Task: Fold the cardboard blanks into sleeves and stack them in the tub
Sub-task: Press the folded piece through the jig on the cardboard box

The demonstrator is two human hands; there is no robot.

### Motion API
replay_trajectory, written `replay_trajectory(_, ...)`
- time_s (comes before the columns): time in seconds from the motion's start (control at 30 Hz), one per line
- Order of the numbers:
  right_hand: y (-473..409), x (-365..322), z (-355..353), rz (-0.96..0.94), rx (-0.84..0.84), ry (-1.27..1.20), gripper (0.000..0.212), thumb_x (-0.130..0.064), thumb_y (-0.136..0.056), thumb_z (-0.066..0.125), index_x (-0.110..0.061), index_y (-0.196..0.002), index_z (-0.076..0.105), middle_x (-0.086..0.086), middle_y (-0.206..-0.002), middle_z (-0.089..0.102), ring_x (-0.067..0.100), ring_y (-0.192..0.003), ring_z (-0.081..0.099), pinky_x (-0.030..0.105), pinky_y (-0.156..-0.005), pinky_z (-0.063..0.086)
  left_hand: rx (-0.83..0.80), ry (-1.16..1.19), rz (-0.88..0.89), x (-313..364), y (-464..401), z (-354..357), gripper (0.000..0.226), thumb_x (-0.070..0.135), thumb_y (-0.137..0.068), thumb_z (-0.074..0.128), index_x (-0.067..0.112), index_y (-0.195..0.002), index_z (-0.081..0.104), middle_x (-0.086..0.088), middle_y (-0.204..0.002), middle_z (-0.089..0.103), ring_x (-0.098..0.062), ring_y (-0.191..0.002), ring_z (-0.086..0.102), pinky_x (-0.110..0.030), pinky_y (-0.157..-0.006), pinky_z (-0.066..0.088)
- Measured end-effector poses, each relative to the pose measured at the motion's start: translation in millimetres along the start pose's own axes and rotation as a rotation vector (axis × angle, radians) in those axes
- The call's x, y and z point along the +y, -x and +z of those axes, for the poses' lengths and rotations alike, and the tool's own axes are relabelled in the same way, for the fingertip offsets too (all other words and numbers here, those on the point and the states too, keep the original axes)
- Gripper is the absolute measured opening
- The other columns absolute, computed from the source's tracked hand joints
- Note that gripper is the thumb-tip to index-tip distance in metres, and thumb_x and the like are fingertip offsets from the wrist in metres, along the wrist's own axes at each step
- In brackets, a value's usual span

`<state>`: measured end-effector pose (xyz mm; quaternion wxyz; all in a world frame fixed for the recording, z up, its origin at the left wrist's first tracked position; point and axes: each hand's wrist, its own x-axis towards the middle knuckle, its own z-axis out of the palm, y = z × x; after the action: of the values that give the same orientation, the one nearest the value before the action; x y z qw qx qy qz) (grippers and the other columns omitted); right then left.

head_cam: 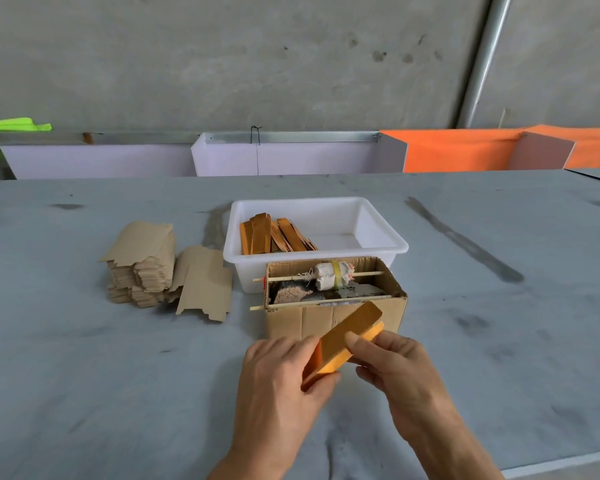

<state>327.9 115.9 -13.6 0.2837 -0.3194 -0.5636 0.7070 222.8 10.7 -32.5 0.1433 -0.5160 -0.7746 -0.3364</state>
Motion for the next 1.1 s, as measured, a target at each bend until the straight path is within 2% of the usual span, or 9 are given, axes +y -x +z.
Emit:
replay_trajectory(0.03, 0.4, 1.6, -1.1, -0.002, -0.063, -0.060, 0.008, -0.019, -0.067, 0.077, -0.015, -0.074, 0.077, 0.008, -0.084, 0.074, 0.017, -0.079, 0.064, 0.031, -0.079, 0.045, 0.015, 0.073, -0.061, 0.8, 0.6, -1.3, 0.044, 0.038, -0.054, 0.088, 0.022, -0.092, 0.072, 0.012, -0.072, 0.063, -0.013, -0.066, 0.059, -0.025, -0.064, 0.047)
replay_trajectory(0.1, -1.6, 7.5, -6.5, -0.010, -0.221, -0.171, 0.033, -0.014, -0.063, 0.079, -0.008, -0.096, 0.074, 0.014, -0.101, 0.072, 0.026, -0.091, 0.064, 0.035, -0.087, 0.049, 0.045, 0.242, -0.184, 3.1, 0.9, -2.2, 0.044, 0.044, -0.061, 0.082, 0.026, -0.099, 0.072, 0.013, -0.080, 0.066, -0.011, -0.074, 0.061, -0.029, -0.066, 0.052)
replay_trajectory(0.17, -2.6, 9.8, -7.7, -0.031, -0.322, -0.256, 0.043, -0.006, -0.065, 0.080, -0.003, -0.107, 0.070, 0.020, -0.111, 0.068, 0.031, -0.098, 0.066, 0.037, -0.089, 0.053, 0.030, 0.332, -0.228, 6.0, 1.8, -2.3, 0.046, 0.051, -0.064, 0.076, 0.031, -0.104, 0.070, 0.016, -0.085, 0.066, -0.010, -0.081, 0.062, -0.031, -0.071, 0.054)
replay_trajectory(0.3, -3.9, 11.2, -7.8, -0.031, -0.364, -0.366, 0.061, -0.014, -0.056, 0.088, -0.004, -0.112, 0.067, 0.020, -0.116, 0.066, 0.030, -0.099, 0.068, 0.034, -0.079, 0.055, 0.060, 0.372, -0.212, 13.7, 2.1, -5.4, 0.038, 0.051, -0.064, 0.075, 0.035, -0.098, 0.069, 0.020, -0.079, 0.064, -0.006, -0.079, 0.060, -0.027, -0.068, 0.054)
replay_trajectory(0.43, -4.0, 12.4, -5.7, -0.037, -0.337, -0.382, 0.073, -0.021, -0.044, 0.095, -0.002, -0.109, 0.069, 0.022, -0.113, 0.067, 0.030, -0.097, 0.068, 0.034, -0.080, 0.056, 0.077, 0.366, -0.205, 17.2, 1.2, -6.1, 0.035, 0.043, -0.066, 0.078, 0.032, -0.098, 0.070, 0.023, -0.077, 0.060, -0.008, -0.078, 0.060, -0.027, -0.068, 0.053)
replay_trajectory(0.63, -4.0, 12.8, -4.3, -0.042, -0.326, -0.388, 0.069, -0.021, -0.045, 0.094, -0.002, -0.107, 0.069, 0.021, -0.111, 0.068, 0.029, -0.095, 0.069, 0.032, -0.077, 0.056, 0.107, 0.342, -0.196, 18.9, 1.8, -5.1, 0.038, 0.039, -0.065, 0.079, 0.027, -0.100, 0.070, 0.017, -0.086, 0.065, -0.010, -0.083, 0.061, -0.030, -0.073, 0.054)
replay_trajectory(0.83, -3.3, 11.5, -3.0, -0.053, -0.349, -0.373, 0.051, -0.009, -0.066, 0.075, 0.003, -0.114, 0.064, 0.023, -0.114, 0.066, 0.033, -0.097, 0.067, 0.037, -0.083, 0.055, 0.123, 0.310, -0.199, 17.6, 1.6, -4.1, 0.044, 0.041, -0.062, 0.081, 0.026, -0.102, 0.069, 0.015, -0.089, 0.066, -0.012, -0.083, 0.062, -0.032, -0.072, 0.056)
replay_trajectory(0.97, -2.2, 9.8, -1.7, -0.060, -0.339, -0.374, 0.036, -0.001, -0.075, 0.068, 0.003, -0.111, 0.066, 0.023, -0.114, 0.066, 0.032, -0.096, 0.067, 0.038, -0.085, 0.055, 0.128, 0.280, -0.208, 15.9, -0.1, -4.0, 0.044, 0.040, -0.060, 0.085, 0.027, -0.099, 0.069, 0.016, -0.084, 0.065, -0.013, -0.078, 0.061, -0.032, -0.067, 0.055)
replay_trajectory(1.1, -2.8, 6.4, -0.8, -0.039, -0.245, -0.330, 0.033, -0.013, -0.067, 0.072, -0.001, -0.098, 0.072, 0.020, -0.103, 0.070, 0.027, -0.086, 0.068, 0.032, -0.073, 0.056, 0.108, 0.197, -0.176, 11.4, -1.5, -6.6, 0.048, 0.031, -0.058, 0.088, 0.023, -0.101, 0.068, 0.011, -0.087, 0.063, -0.015, -0.079, 0.060, -0.032, -0.068, 0.054)
